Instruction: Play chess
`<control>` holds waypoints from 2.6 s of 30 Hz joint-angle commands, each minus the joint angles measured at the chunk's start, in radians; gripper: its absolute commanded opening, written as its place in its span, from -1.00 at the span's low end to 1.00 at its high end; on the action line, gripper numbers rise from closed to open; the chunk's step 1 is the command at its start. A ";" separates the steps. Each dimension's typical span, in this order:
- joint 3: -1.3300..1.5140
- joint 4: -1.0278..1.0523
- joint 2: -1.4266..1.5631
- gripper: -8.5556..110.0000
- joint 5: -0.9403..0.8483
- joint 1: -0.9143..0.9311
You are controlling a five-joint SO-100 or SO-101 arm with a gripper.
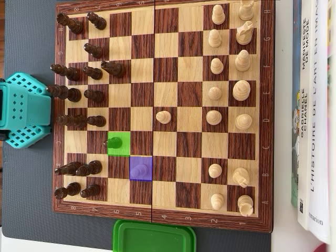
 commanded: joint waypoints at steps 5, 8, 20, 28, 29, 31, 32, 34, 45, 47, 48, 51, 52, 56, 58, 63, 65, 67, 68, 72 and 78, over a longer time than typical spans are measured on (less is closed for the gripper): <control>0.020 -0.002 -0.011 -0.57 0.002 0.005; 0.020 -0.002 -0.011 -0.57 0.002 0.005; 0.020 -0.002 -0.011 -0.57 0.002 0.005; 0.020 -0.002 -0.011 -0.57 0.002 0.005; 0.020 -0.002 -0.011 -0.57 0.002 0.005; 0.020 -0.002 -0.011 -0.57 0.002 0.005; 0.020 -0.002 -0.011 -0.57 0.002 0.005; 0.020 -0.002 -0.011 -0.57 0.002 0.005; 0.020 -0.002 -0.011 -0.57 0.002 0.005; 0.020 -0.002 -0.011 -0.57 0.002 0.005; 0.020 -0.002 -0.011 -0.57 0.002 0.005; 0.020 -0.002 -0.011 -0.57 0.002 0.005; 0.020 -0.002 -0.011 -0.57 -0.003 0.005; 0.020 -0.002 -0.011 -0.57 -0.003 0.006; 0.020 -0.002 -0.011 -0.57 -0.006 0.006; 0.020 -0.002 -0.020 -0.57 -0.008 0.008; 0.020 0.005 -0.021 -0.56 -0.009 0.008; 0.020 0.061 -0.021 -0.57 -0.009 0.008; 0.020 0.097 -0.020 -0.57 -0.009 0.008; 0.020 0.259 -0.012 -0.57 -0.009 0.008; 0.002 0.612 -0.012 -0.57 -0.009 0.009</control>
